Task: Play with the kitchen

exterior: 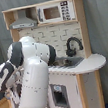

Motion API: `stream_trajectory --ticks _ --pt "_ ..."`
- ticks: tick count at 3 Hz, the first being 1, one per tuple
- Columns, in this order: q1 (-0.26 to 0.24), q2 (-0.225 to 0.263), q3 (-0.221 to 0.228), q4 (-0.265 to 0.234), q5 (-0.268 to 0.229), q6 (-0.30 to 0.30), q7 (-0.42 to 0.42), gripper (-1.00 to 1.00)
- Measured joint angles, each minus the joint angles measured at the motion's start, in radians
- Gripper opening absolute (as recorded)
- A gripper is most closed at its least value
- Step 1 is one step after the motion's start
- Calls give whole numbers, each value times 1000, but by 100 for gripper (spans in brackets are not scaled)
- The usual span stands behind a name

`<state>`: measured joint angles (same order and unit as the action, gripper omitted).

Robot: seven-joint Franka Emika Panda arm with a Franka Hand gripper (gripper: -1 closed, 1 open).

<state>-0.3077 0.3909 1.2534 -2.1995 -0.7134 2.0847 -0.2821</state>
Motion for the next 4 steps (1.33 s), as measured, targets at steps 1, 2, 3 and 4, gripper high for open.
stream_trajectory --ticks 1,2,3,4 --pt "19 0 18 1 0 -1 100 -100" --pt "24 0 56 -2 0 -29 196 -100" --pt "24 -1 111 -9 0 -63 277 -100" --pt "24 -1 148 -10 0 -125 356 -100"
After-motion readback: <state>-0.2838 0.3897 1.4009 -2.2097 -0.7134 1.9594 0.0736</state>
